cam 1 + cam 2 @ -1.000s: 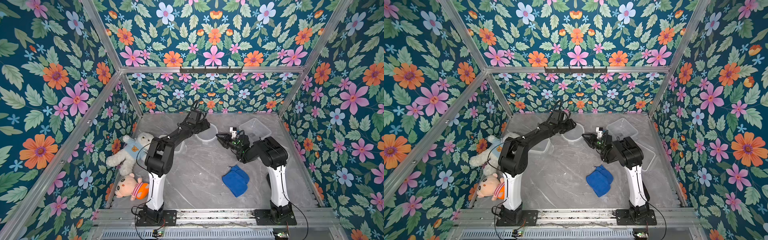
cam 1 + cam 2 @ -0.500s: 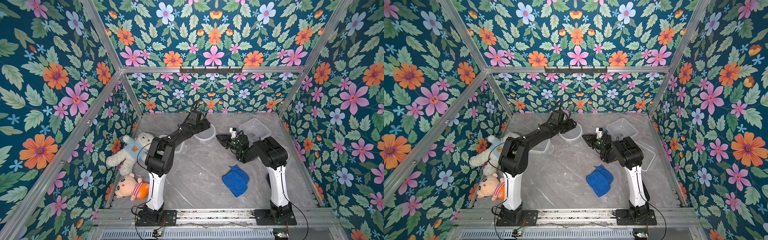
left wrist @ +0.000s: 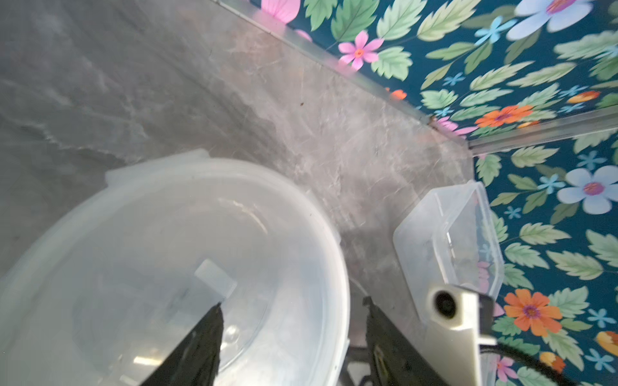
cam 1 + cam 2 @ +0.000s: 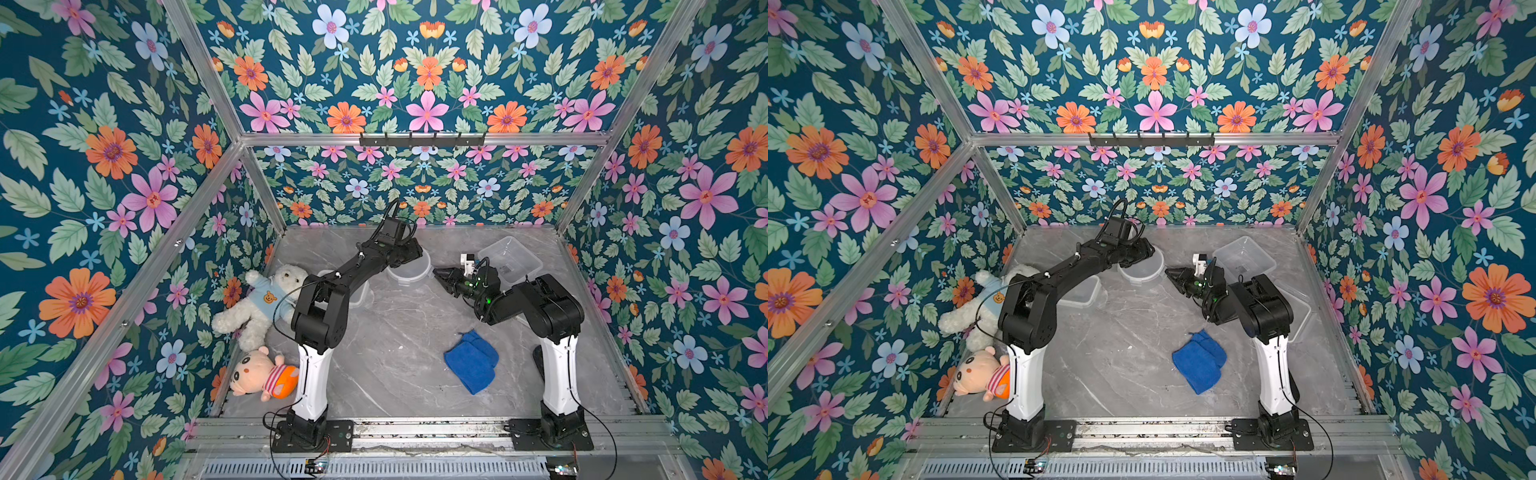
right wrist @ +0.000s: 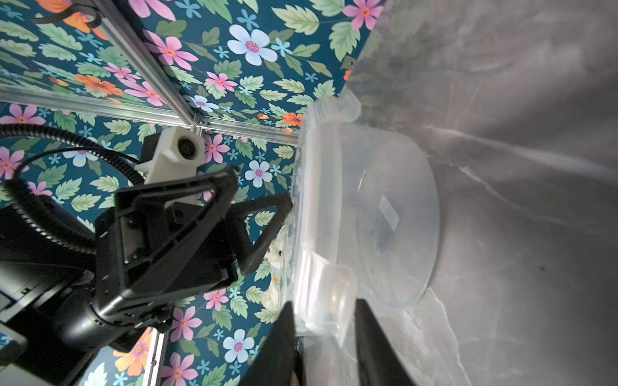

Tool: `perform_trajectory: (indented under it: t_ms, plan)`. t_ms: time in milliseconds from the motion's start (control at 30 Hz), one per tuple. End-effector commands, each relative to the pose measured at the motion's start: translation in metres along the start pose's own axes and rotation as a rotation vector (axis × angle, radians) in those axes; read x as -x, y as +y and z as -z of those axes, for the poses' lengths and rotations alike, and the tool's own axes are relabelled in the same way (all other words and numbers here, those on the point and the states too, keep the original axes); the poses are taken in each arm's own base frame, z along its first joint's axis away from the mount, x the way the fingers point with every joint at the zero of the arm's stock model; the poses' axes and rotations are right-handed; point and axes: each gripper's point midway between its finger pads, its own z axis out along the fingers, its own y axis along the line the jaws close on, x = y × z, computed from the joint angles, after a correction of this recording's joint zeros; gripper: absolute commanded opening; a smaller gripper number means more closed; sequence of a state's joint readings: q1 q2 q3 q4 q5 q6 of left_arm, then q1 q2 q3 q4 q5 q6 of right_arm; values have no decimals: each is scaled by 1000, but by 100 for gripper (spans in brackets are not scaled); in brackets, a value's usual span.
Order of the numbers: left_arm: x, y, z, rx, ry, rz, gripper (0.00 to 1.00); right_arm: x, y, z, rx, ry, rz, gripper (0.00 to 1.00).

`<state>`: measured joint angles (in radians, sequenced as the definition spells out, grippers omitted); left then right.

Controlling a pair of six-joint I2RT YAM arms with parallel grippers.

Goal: Wipe the insides of the lunch boxes
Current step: Open the fastener of the lunch box, then adjust the lunch box at the center of the board.

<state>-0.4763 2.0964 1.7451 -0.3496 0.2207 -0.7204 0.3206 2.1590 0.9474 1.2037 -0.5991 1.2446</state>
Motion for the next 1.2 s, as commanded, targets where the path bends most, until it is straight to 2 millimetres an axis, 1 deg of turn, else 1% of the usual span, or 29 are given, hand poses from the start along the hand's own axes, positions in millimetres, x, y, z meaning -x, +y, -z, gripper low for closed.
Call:
perform_trajectory:
  t_ms: [0,67,133,200,233,267,300,333,433,500,567,667,733,867,933,1033,1167]
  plan:
    - [15,30,25,128,3,-22,71,7,2,6,-25,-15,37,43]
    - [40,44,32,150,-48,-13,71,8,4,9,-52,-14,55,44]
    - [58,58,32,163,-79,-5,71,7,10,11,-68,-4,67,43]
    - [70,71,26,165,-98,5,70,1,8,16,-120,12,87,35]
    - [73,76,21,167,-99,9,70,-3,8,17,-141,21,101,27]
    - [76,81,16,167,-101,18,69,-8,8,19,-166,31,118,15]
    - [77,84,9,161,-99,23,68,-15,8,19,-180,42,135,5]
    - [77,88,3,160,-95,32,67,-21,9,19,-186,57,149,0]
    - [80,95,-12,148,-94,58,67,-47,13,12,-226,133,209,0]
    - [82,95,-19,132,-99,73,67,-62,13,5,-270,175,248,0]
    - [81,94,-23,117,-101,87,67,-66,13,-1,-278,183,252,0]
    - [70,94,-28,85,-84,113,67,-62,7,-10,-292,187,237,0]
    - [57,95,-29,68,-62,127,67,-58,2,-14,-311,186,236,0]
    - [28,103,-20,70,-32,153,67,-48,-5,-18,-355,172,251,0]
    - [12,105,-14,72,-8,161,66,-42,-10,-16,-389,160,256,0]
    - [-7,102,-2,74,12,150,66,-31,-16,-11,-424,138,255,0]
    - [-27,94,15,82,42,128,66,-17,-26,6,-465,106,238,0]
